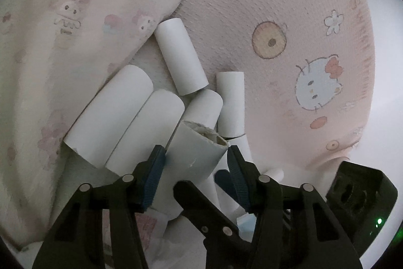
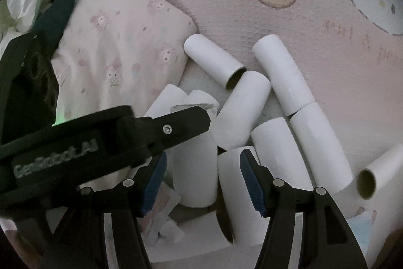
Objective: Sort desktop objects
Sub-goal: 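Close the right gripper on another white cardboard tube, then lift the tube off the pile with the right gripper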
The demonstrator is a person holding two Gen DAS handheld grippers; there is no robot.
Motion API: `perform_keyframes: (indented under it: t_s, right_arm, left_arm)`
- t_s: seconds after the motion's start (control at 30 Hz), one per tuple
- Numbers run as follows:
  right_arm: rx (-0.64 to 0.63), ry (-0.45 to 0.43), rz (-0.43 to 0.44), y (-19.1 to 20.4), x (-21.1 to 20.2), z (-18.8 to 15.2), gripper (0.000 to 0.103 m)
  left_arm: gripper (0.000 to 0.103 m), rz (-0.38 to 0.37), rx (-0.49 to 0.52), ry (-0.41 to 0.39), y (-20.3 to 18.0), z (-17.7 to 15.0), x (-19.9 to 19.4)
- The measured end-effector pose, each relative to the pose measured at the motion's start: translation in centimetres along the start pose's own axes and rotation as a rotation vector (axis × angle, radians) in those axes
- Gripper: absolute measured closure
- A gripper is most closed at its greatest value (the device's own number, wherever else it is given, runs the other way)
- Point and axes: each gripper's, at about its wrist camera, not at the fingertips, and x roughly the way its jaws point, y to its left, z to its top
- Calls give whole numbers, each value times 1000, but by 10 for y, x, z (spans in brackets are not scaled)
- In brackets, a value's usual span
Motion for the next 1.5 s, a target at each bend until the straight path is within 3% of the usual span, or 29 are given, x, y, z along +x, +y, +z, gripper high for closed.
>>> perform_keyframes:
  t_s: [0.07,0.13,0.2,0.33,0.47,0.7,0.97,1.13,1.33,1.5]
  right_arm:
    - [18,-4,30,-2,1,-1,46]
    - [18,-17,60,-1,3,-2,60]
    - [17,-7,45,0,8,-2,65]
    - [-3,-33,34,8,4,-4,66]
    - [-25,-61,17,16,-9,-4,66]
    - [-103,-126,-71,29,-51,-15,67]
    - [-36,-139,-153,-2,-104,-40,67]
    - [58,-141,-229,-39,-159,-80,67]
    - [169,-126,-262,-66,-196,-129,66]
    - [246,-97,-258,-83,-207,-156,66]
  left_arm:
    - [48,-4,8,7,-1,0,1]
    - [48,3,14,14,-1,-1,2]
    - [49,9,12,7,1,-2,-1]
    - [49,-27,42,-11,-2,-4,-8]
    - [53,-21,171,-62,-23,-14,-20]
    - [54,-119,326,-76,-51,-34,-38]
    - [54,-196,396,16,-96,-80,-45]
    - [54,-238,442,106,-127,-120,-38]
    - [54,-242,497,215,-152,-167,-30]
    - [55,-219,510,286,-158,-185,-17]
